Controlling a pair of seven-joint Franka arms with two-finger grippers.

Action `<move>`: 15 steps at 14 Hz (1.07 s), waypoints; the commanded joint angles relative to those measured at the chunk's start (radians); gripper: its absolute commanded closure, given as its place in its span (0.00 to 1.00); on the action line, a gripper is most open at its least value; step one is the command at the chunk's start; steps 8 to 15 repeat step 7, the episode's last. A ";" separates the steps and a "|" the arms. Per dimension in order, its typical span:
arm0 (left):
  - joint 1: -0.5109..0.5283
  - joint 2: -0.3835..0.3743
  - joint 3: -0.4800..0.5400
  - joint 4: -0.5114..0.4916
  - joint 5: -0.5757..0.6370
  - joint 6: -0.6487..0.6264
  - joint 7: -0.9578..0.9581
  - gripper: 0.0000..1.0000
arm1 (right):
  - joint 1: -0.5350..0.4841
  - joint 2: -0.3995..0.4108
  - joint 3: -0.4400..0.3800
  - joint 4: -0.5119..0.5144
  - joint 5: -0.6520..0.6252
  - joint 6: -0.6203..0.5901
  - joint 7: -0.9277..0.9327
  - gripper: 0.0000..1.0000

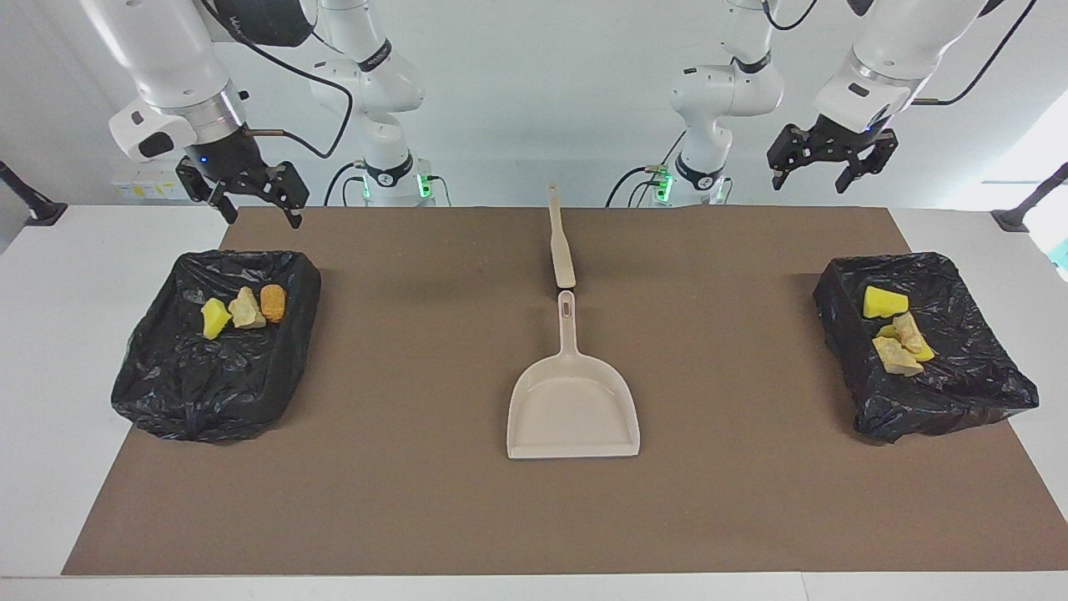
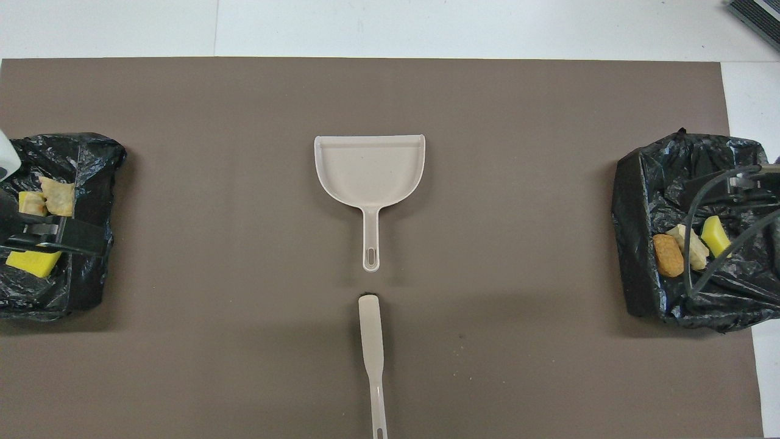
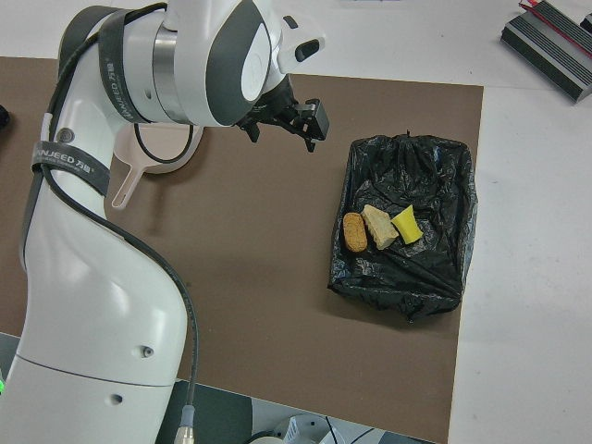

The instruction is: Sweep and dump trash in bin

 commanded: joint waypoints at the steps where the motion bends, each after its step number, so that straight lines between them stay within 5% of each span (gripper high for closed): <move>1: 0.009 0.017 -0.010 0.032 0.001 0.004 0.006 0.00 | -0.003 -0.011 0.000 -0.004 0.017 -0.016 0.011 0.00; 15: 0.009 0.023 -0.009 0.033 0.003 0.026 0.007 0.00 | -0.003 -0.014 0.000 -0.006 0.017 -0.022 0.012 0.00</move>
